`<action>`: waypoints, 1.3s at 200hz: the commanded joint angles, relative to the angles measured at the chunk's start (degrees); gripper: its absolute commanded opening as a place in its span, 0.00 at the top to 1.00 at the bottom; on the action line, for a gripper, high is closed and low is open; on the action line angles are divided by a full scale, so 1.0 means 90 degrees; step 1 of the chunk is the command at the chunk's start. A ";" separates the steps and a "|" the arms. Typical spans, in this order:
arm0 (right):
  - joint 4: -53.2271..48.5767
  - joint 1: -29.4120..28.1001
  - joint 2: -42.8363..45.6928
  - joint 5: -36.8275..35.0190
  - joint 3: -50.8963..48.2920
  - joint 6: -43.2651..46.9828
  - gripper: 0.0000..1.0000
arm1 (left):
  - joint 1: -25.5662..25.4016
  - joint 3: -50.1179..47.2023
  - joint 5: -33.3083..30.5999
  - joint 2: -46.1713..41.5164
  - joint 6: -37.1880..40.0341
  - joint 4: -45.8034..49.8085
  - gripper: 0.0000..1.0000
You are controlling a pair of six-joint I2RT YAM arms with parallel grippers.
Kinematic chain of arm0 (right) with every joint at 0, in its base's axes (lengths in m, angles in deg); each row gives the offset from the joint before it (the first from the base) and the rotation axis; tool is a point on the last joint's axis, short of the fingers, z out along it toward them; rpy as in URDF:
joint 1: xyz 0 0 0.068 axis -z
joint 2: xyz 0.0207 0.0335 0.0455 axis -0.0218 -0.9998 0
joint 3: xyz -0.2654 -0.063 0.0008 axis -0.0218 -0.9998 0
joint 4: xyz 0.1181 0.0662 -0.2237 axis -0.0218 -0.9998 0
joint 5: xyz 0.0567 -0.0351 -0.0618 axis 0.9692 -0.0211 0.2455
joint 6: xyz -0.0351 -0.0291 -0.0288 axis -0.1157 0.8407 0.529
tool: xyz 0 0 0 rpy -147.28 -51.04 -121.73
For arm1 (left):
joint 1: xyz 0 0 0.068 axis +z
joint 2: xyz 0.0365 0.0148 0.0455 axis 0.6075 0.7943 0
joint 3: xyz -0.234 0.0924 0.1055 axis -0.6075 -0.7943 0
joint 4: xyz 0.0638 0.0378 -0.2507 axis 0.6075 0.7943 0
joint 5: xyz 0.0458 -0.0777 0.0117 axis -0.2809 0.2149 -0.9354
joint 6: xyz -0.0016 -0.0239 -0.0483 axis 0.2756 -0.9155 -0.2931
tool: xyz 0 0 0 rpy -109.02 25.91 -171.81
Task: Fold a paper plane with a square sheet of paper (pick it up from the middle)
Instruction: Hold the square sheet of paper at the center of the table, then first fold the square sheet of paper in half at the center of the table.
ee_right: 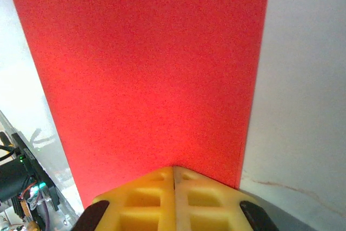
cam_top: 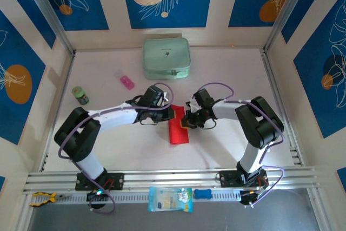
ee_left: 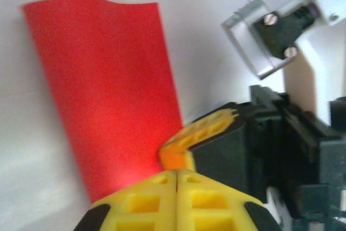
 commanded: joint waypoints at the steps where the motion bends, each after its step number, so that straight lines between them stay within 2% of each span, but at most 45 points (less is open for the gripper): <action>1: -0.0590 0.0077 -0.0317 -0.0709 -0.0123 0.0108 1.00 | 0.0024 -0.0103 0.0733 0.0315 -0.0129 -0.0718 1.00; 75: -0.0610 0.0082 -0.0327 -0.0738 -0.0151 0.0084 1.00 | 0.0026 -0.0522 0.0679 0.0685 -0.0149 -0.1058 1.00; 125: -0.0625 0.0063 -0.0375 -0.0748 -0.0196 0.0020 1.00 | 0.0070 -0.1281 0.0577 0.0872 -0.0175 -0.1866 1.00; 150: -0.0605 0.0048 -0.0358 -0.0786 -0.0247 -0.0011 1.00 | 0.0085 -0.1490 0.0399 0.0876 -0.0017 -0.1751 1.00; 193: -0.0600 0.0038 -0.0329 -0.0812 -0.0269 -0.0039 1.00 | 0.0084 -0.1109 0.0609 0.0487 0.0025 -0.1342 1.00; 220: -0.0610 0.0028 -0.0319 -0.0836 -0.0269 -0.0053 1.00 | 0.0031 -0.0856 0.0835 0.0160 -0.0350 -0.1193 1.00; 260: -0.0597 0.0017 -0.0327 -0.0836 -0.0254 -0.0068 1.00 | -0.0030 -0.0939 0.0996 0.0265 -0.0614 -0.1300 1.00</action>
